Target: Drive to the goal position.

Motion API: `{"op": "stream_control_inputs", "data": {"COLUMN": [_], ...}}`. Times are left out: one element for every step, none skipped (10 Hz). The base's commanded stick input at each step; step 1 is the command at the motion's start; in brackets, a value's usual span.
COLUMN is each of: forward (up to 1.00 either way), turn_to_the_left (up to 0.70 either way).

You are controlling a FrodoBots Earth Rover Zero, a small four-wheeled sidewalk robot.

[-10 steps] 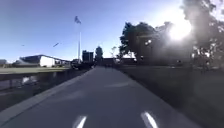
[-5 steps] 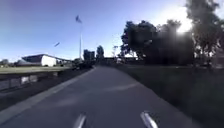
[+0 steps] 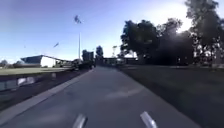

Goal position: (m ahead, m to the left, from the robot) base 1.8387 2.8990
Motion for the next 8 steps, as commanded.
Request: {"op": "stream_control_inputs", "data": {"forward": [0.98,0.98,0.98,0.98,0.98,0.98,0.98,0.98], "turn_to_the_left": [0.0,0.0,0.0,0.0,0.0,0.0,0.0,0.0]}}
